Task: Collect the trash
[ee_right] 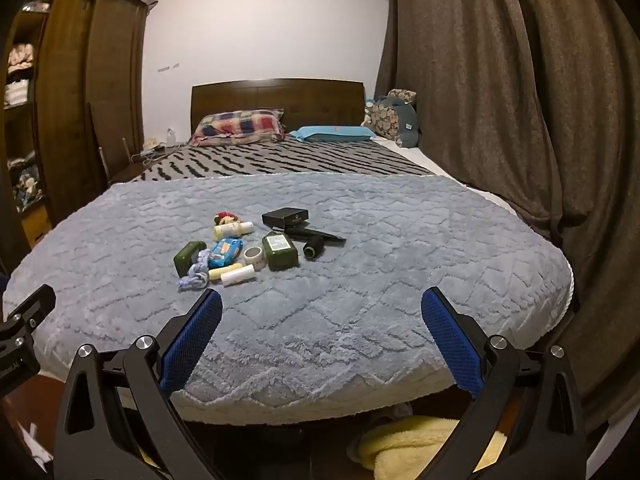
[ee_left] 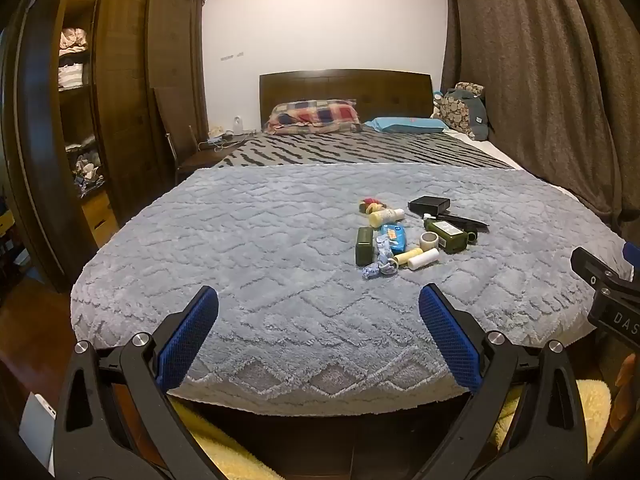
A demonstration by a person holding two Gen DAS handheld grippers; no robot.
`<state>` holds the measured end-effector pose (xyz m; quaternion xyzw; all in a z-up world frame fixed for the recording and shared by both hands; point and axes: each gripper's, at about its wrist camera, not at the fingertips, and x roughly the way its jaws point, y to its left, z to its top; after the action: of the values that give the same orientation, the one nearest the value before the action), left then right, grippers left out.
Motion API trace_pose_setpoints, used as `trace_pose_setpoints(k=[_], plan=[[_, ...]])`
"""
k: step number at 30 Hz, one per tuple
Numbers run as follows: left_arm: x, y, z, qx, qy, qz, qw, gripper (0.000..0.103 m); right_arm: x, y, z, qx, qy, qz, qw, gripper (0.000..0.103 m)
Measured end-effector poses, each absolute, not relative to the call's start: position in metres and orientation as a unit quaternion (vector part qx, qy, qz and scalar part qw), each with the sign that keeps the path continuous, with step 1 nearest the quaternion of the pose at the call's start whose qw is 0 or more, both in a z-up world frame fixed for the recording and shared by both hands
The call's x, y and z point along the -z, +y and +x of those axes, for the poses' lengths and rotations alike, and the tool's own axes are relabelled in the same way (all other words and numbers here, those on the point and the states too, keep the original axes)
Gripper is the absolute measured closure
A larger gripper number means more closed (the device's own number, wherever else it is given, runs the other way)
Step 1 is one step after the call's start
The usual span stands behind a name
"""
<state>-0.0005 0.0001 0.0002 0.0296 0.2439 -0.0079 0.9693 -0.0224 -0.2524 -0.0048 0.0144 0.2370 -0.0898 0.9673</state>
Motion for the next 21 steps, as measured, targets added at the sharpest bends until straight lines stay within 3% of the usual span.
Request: trace_pose_setpoints(k=[21], plan=[[-0.006, -0.002, -0.003, 0.008, 0.242, 0.029, 0.970, 0.008, 0.002, -0.251, -0.023, 0.088, 0.232, 0.014, 0.969, 0.003]])
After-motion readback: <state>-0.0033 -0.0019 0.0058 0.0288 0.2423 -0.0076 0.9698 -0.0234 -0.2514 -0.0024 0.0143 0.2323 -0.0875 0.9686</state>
